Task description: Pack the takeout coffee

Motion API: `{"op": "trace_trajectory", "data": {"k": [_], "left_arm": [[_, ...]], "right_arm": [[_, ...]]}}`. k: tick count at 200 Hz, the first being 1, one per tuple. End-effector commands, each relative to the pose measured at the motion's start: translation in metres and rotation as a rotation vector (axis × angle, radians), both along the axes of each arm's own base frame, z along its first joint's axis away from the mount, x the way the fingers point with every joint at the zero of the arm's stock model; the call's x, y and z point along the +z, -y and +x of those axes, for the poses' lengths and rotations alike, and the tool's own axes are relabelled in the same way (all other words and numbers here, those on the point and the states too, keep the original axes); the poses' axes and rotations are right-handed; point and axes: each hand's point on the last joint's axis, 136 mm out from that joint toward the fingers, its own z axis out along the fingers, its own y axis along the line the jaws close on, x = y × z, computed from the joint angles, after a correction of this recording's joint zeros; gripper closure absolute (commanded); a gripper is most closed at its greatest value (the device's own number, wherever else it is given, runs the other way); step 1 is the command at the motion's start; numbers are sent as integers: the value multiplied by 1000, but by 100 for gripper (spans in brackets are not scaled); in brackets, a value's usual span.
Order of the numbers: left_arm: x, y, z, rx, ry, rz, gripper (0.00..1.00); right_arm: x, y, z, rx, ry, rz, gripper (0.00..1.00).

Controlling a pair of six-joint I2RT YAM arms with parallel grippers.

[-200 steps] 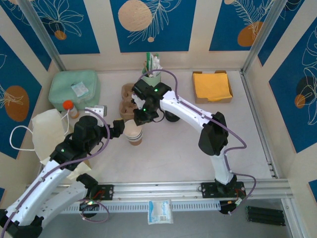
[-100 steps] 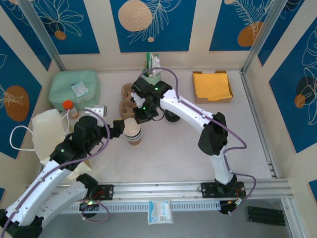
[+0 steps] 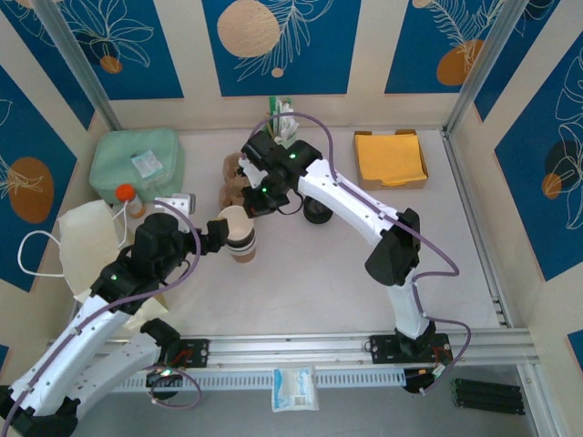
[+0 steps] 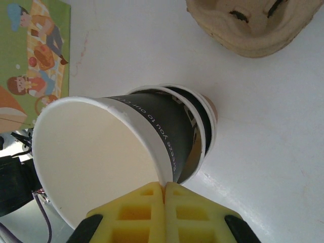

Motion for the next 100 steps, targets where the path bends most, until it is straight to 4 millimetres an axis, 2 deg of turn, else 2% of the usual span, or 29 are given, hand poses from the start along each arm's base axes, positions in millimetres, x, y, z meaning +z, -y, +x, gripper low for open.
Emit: {"op": "trace_trajectory", "data": {"k": [1,51,100], "left_arm": [[14,0,-3,1,20,-26,0],[25,-2,-5,2,45,-38,1],[40,-2,-6,-2,72,-51,1]], "right_arm": [[25,6,-6,11,14,39,100],[40,8,-5,5,26,70,100],[72,11,-8,3,58,136,100]]}}
